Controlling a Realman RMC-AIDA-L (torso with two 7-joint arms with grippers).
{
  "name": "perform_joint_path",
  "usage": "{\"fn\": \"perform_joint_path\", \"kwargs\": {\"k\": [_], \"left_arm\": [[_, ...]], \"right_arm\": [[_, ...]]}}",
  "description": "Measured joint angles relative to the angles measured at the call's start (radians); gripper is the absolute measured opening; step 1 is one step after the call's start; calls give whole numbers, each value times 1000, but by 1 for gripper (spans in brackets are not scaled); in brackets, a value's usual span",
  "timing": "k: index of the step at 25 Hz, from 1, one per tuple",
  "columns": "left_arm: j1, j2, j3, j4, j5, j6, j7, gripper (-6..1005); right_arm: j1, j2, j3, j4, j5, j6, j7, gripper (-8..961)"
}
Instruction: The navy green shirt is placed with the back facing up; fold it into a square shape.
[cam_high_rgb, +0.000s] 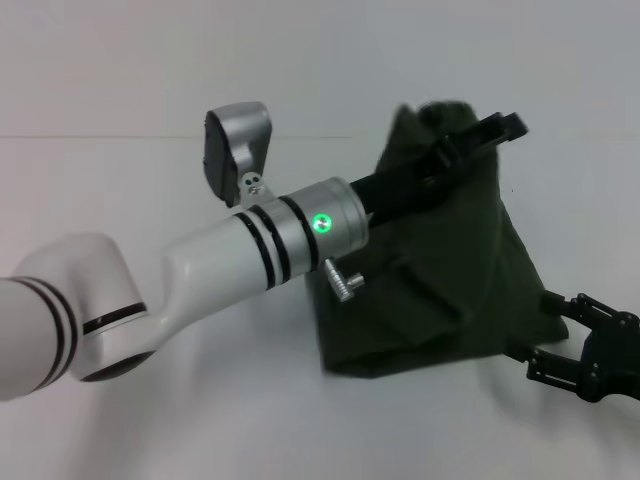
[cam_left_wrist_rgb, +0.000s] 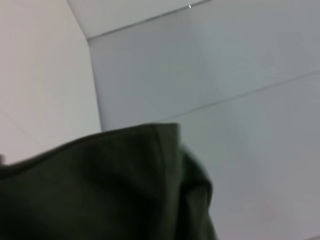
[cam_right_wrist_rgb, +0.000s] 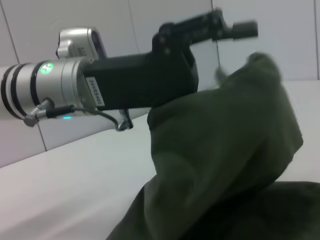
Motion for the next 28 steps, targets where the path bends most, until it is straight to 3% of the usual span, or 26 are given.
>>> {"fn": "perform_joint_path", "kwargs": {"k": [6, 9, 13, 17, 21, 23, 28], "left_arm": [[-38, 0, -13, -15, 1, -6, 34, 872], [-33, 0, -14, -6, 2, -2, 35, 930], [1, 1, -4, 44, 3, 58, 29, 928], [83, 5, 62, 144, 6, 173, 14, 926], [207, 9, 176, 265, 7, 294, -28, 924], [269, 11, 222, 314, 7, 347, -38, 924], [413, 33, 330, 414, 7, 460, -39, 922]], "right_arm": [[-12, 3, 5, 4, 0, -10, 1, 860], [-19, 3, 13, 4, 0, -15, 1, 858], [-35, 1, 30, 5, 0, -26, 9, 855], [-58, -15, 63, -7, -5, -50, 119, 852], [-71, -64, 60, -2, -7, -67, 337, 849], [-70, -77, 66, 0, -6, -89, 419, 848], [-9, -97, 87, -35, -6, -104, 676, 844]]}}
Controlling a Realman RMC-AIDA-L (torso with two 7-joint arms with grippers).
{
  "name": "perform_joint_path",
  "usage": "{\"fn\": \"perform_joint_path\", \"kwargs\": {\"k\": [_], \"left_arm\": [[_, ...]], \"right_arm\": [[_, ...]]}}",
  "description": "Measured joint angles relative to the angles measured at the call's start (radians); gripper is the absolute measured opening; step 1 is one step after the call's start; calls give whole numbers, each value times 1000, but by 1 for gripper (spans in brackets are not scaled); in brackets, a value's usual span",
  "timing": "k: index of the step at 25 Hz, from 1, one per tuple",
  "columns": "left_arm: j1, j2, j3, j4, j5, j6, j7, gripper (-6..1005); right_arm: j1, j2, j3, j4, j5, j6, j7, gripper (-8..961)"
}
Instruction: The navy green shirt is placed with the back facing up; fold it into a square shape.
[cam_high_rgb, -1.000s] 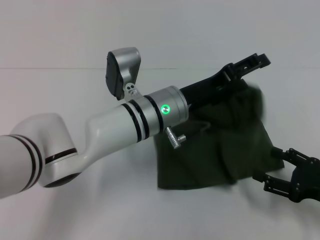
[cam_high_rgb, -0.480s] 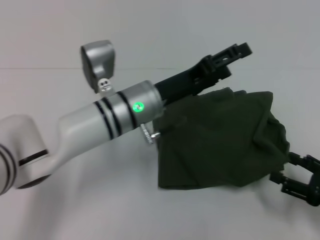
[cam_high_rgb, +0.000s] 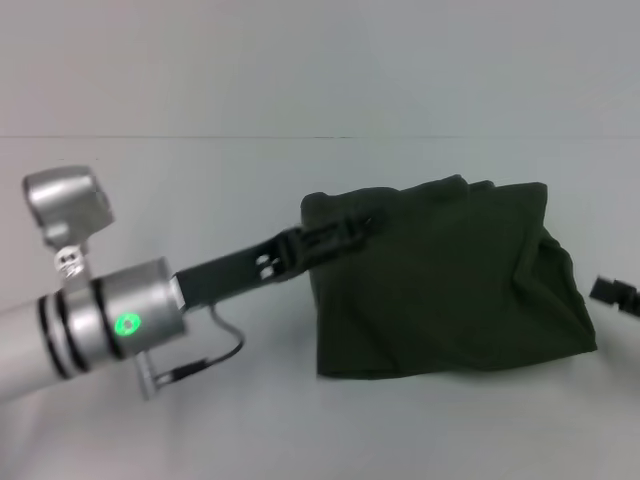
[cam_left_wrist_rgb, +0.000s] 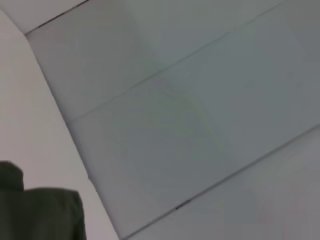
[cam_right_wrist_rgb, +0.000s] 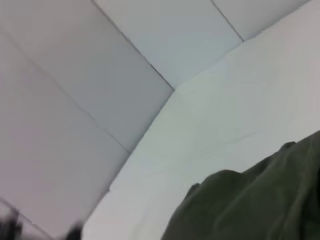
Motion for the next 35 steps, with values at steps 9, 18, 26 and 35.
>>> {"fn": "perform_joint_path", "kwargs": {"k": [9, 18, 26, 35], "left_arm": [[119, 61, 184, 85, 42, 96, 43, 920], [148, 72, 181, 107, 76, 130, 159, 919], [181, 84, 161, 213, 183, 186, 264, 920], [191, 85, 108, 223, 227, 199, 316, 919]], "right_arm": [[229, -61, -33, 3, -182, 262, 486, 838], [374, -47, -97, 9, -364, 418, 610, 831], [392, -21, -117, 7, -364, 478, 605, 826], [402, 6, -163, 2, -361, 543, 559, 649]]}}
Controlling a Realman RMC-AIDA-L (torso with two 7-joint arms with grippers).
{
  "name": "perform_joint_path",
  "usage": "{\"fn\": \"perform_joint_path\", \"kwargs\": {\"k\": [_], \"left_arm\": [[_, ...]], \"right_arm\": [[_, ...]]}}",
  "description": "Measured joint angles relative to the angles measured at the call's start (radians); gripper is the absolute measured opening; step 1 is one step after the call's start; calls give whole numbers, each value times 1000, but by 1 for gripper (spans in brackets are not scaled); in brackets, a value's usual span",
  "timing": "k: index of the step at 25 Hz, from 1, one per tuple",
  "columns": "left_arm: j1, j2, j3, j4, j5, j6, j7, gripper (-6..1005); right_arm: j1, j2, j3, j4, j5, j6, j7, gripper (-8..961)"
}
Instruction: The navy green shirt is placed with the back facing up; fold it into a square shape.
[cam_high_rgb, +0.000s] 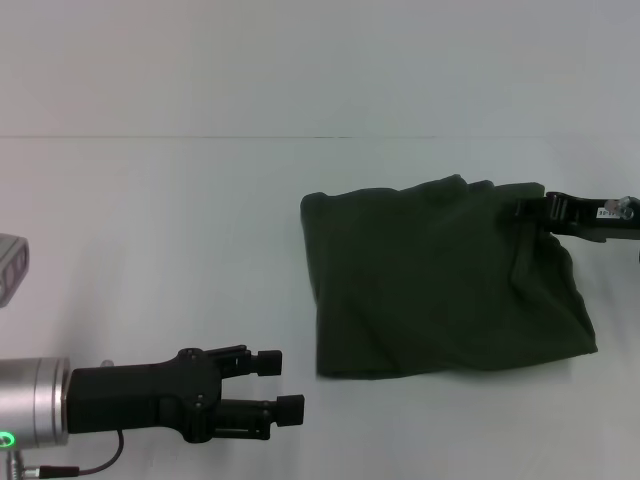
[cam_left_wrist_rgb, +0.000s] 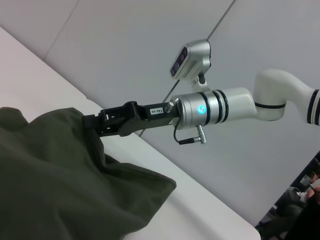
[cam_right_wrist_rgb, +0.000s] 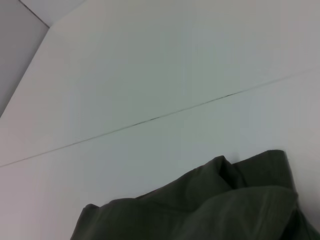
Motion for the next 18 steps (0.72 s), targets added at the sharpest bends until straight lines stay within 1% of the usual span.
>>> {"fn": "perform_joint_path", "kwargs": {"k": [3, 14, 18], "left_arm": [[8, 0, -6, -2, 1, 2, 16, 920], [28, -9, -23, -4, 1, 4, 49, 920], [29, -9, -23, -4, 1, 1, 50, 920]], "right_arm": [[1, 2, -1, 0, 1, 1, 0, 583], [4, 7, 6, -23, 7, -11, -17, 124], [3, 11, 1, -52, 66, -51, -80, 46]]}}
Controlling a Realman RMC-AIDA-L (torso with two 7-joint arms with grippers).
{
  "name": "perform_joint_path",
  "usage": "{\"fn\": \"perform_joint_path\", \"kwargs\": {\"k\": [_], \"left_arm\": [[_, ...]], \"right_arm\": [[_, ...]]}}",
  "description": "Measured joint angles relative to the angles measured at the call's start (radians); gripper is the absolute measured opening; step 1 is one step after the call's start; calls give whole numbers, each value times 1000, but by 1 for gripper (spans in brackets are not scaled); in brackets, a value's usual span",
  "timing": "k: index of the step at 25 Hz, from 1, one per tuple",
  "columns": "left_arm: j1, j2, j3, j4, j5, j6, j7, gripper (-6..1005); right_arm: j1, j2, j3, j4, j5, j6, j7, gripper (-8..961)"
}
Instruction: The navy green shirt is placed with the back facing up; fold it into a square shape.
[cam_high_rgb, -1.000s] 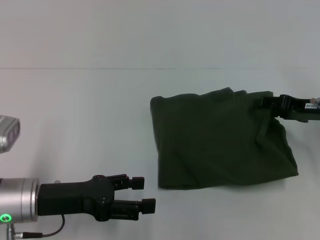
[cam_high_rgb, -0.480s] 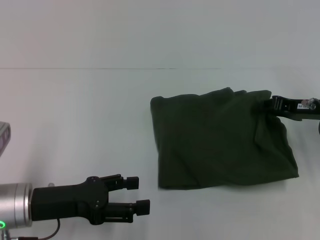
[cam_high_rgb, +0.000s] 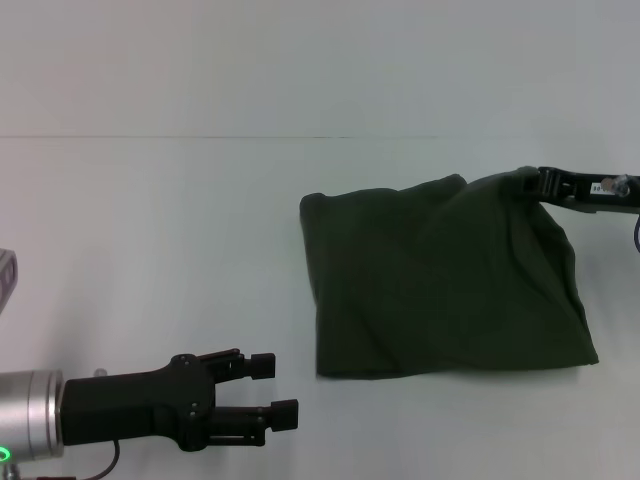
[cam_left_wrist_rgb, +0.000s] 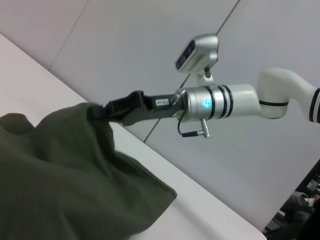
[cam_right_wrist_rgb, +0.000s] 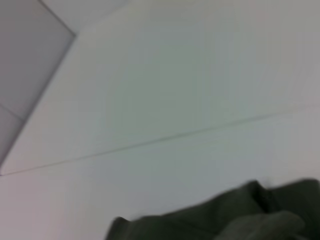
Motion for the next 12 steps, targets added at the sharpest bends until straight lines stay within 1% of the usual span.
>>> {"fn": "perform_joint_path", "kwargs": {"k": [1, 8, 12], "left_arm": [[0, 0, 0, 0, 0, -2, 0, 920], [0, 0, -1, -1, -1, -7, 1, 920], [-2, 0, -1, -2, 0, -7, 1, 920]], "right_arm": [[-1, 0, 0, -5, 14, -8, -13, 26], [-14, 1, 2, -32, 96, -61, -117, 42], [-26, -1, 1, -33, 97, -32, -134, 50]]}}
